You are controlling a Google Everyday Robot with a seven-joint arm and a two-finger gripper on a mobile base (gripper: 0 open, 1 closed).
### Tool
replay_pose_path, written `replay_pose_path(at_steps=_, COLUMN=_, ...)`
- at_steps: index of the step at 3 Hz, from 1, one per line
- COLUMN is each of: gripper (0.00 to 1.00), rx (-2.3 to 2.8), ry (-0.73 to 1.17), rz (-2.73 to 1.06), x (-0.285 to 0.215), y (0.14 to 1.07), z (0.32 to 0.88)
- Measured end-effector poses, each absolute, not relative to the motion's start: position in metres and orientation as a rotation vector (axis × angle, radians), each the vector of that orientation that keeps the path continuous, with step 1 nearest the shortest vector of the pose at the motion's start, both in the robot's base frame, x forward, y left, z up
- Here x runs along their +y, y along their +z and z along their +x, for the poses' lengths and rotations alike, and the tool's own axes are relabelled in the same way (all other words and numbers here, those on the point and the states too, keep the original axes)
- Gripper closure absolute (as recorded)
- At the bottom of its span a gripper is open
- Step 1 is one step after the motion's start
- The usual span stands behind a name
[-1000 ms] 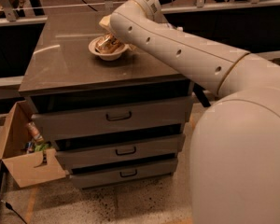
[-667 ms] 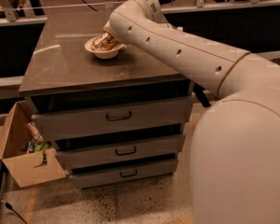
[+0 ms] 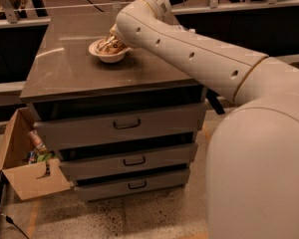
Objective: Pick orange can from paper bowl and place on counter
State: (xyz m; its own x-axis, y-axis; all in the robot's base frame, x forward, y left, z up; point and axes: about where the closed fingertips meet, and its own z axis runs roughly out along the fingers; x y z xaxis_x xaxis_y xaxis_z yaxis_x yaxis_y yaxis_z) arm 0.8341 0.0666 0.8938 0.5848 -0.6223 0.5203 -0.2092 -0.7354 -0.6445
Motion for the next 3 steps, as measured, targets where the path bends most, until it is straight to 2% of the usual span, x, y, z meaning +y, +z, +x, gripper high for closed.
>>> replay_pose_path(at_steps=1, gripper=1.00, rx=0.679, ry=-1.034, rz=-2.282, x=0.065, y=0.895, z=0.832)
replay_pose_path(at_steps=3, gripper=1.00, rx=0.706, ry=-1.170, rz=-2.213, x=0.048, y=0.931, z=0.828)
